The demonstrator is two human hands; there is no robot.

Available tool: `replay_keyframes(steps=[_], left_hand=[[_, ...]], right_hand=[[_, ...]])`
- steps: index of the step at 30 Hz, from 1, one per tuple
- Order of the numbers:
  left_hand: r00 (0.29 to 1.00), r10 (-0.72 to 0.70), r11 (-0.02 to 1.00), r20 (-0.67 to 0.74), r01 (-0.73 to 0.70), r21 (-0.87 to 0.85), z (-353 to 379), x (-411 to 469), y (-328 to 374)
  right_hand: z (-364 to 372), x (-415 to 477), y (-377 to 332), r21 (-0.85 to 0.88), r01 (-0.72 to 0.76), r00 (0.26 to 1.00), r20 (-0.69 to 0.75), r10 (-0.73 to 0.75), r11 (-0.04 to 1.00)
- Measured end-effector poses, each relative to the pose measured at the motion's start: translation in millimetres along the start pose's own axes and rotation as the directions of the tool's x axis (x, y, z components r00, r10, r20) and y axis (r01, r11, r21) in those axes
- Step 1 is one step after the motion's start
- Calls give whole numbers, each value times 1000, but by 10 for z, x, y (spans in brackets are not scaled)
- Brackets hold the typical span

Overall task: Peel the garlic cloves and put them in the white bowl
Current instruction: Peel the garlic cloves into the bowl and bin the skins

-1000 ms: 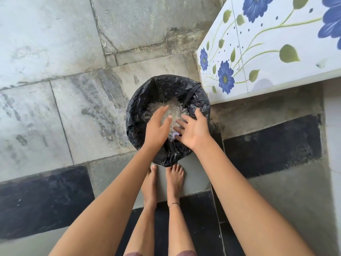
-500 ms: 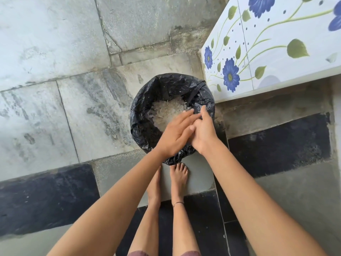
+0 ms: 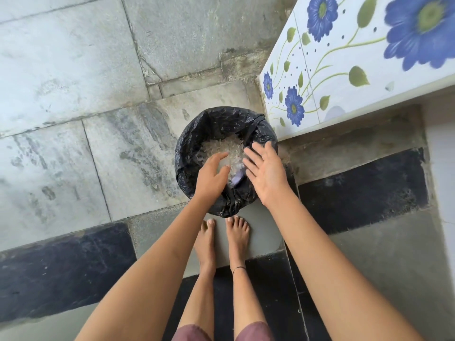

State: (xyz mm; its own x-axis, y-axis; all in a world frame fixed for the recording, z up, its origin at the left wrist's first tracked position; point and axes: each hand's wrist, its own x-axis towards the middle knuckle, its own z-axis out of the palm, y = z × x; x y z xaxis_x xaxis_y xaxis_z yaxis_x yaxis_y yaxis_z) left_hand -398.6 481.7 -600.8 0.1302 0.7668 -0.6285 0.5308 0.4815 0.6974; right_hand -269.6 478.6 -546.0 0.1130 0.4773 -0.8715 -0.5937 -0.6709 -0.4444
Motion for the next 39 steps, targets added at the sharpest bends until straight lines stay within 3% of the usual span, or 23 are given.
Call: replay_keyframes(steps=[3,6,12,14,17,22,26,30,32,37,39], left_hand=[[999,33,998,-39,-35,-53,-240,-354,388],[996,80,994,-41,-83,-70,-532,-872,822],[962,271,959,19,-272,82,-969,-2133,1667],[935,352,927,43,-354,124,-1088,-2583,1984],[859,509,839,61,-511,187,-1195,-3175,2423],[700,708,678,95,-711,186,-1133,-4116,3040],[509,835,485,209,-860,159,-799,-4747,3403],[342,885,312,317,-939,142,-229,-5317,3613],[272,890,250,366,-962,106,103,-5602,3648],[186,863,180,471,-982,58,832,-6067,3679],[163,852,148,497,-987,70,1113,-6190,3700]], right_hand=[[9,-402,-58,-87,7,996,-91,-15,996],[65,-988,-143,-244,120,976,-149,-160,962],[93,-2441,-363,-663,381,833,-55,-550,644],[19,-2995,-446,-733,448,748,-7,-664,512],[-112,-3767,-568,-773,540,560,35,-828,333],[-506,-4950,-618,-744,630,281,-50,-958,223],[-983,-5685,-529,-805,588,10,-82,-997,72],[-1627,-6215,-264,-841,529,-129,-216,-968,117],[-1987,-6461,-85,-862,481,-164,-269,-949,161],[-2749,-6907,297,-889,356,-204,-375,-904,288],[-3022,-7022,427,-887,293,-189,-420,-887,358]])
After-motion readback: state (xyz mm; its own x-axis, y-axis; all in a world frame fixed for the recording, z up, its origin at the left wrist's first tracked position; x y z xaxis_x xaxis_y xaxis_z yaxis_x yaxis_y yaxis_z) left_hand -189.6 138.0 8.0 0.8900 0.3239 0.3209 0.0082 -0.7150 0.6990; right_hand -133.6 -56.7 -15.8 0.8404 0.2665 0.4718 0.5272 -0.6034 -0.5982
